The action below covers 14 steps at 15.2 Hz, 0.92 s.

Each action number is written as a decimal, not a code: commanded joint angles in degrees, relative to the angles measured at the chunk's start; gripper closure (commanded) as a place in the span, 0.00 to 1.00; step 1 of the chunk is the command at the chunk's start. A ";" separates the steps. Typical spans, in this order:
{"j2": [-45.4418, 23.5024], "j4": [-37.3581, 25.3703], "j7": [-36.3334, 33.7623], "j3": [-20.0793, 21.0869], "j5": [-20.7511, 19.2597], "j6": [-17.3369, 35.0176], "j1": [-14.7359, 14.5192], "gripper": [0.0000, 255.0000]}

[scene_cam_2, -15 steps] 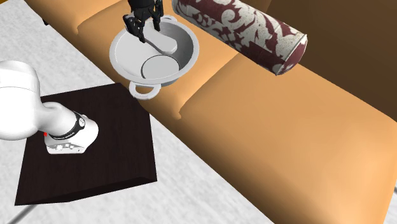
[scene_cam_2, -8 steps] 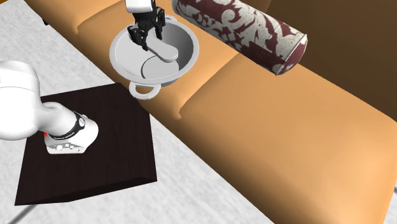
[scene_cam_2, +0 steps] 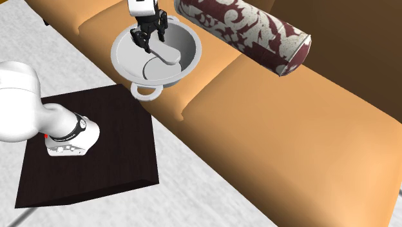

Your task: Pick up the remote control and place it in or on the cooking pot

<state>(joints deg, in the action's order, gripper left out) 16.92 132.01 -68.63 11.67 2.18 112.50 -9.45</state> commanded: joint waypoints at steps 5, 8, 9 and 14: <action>0.01 0.00 0.00 0.00 0.00 0.01 0.00 0.00; 0.40 -1.60 0.04 -0.08 0.02 -1.97 0.00 0.00; 0.72 -3.26 0.07 -0.15 0.03 -3.94 0.01 0.00; 1.07 -6.40 0.09 -0.26 0.02 -7.43 0.04 0.00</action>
<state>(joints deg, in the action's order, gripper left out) 17.94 125.73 -68.55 11.44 2.20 105.27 -9.41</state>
